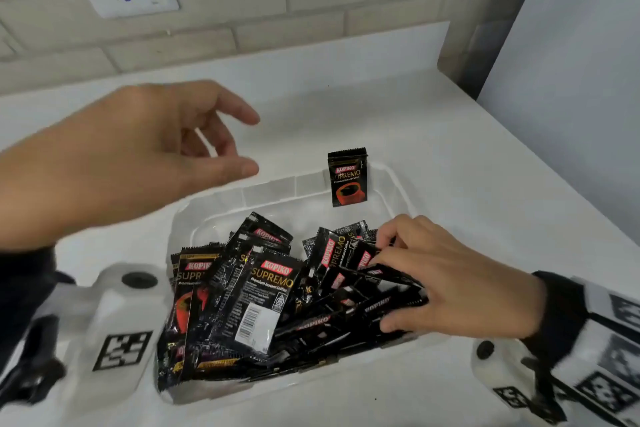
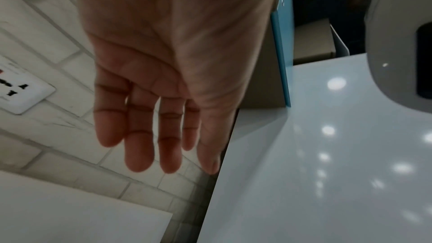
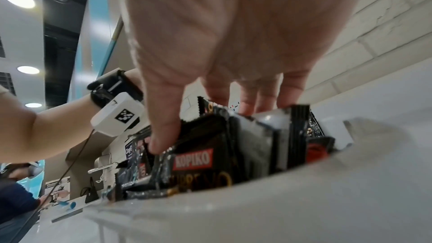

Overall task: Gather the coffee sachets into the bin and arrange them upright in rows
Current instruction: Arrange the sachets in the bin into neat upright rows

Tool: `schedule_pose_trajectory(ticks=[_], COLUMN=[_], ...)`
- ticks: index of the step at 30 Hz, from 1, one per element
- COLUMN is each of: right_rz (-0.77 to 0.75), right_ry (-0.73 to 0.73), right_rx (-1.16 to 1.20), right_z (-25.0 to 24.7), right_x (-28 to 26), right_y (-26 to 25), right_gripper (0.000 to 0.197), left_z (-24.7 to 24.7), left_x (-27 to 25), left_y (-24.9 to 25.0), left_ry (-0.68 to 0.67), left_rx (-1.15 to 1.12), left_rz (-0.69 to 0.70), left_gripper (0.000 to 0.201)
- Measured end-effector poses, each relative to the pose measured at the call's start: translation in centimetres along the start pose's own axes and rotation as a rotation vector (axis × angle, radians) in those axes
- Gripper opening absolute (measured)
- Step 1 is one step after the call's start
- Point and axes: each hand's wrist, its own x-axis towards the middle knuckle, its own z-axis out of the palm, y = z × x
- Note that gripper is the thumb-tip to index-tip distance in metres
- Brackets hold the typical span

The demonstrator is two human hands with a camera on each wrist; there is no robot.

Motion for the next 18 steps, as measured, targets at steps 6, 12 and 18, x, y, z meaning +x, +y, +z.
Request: schedule_pose_trajectory(ticks=[6, 12, 18], right_rz=[0.005, 0.017, 0.012], right_ry=[0.072, 0.177, 0.271], right_rx=[0.093, 0.146, 0.155], right_z=[0.9, 1.5, 0.9], right_x=[0.4, 0.3, 0.2], right_y=[1.2, 2.6, 2.6], right_gripper=[0.048, 0.051, 0.052], left_z=[1.9, 5.6, 9.7], left_x=[-3.3, -4.7, -4.4], left_y=[-1.1, -1.0, -2.0], left_ry=[-0.071, -0.209, -0.337], left_rx=[-0.073, 0.026, 0.238], left_rz=[-0.012, 0.050, 0.161], left_gripper=[0.058, 0.062, 0.043])
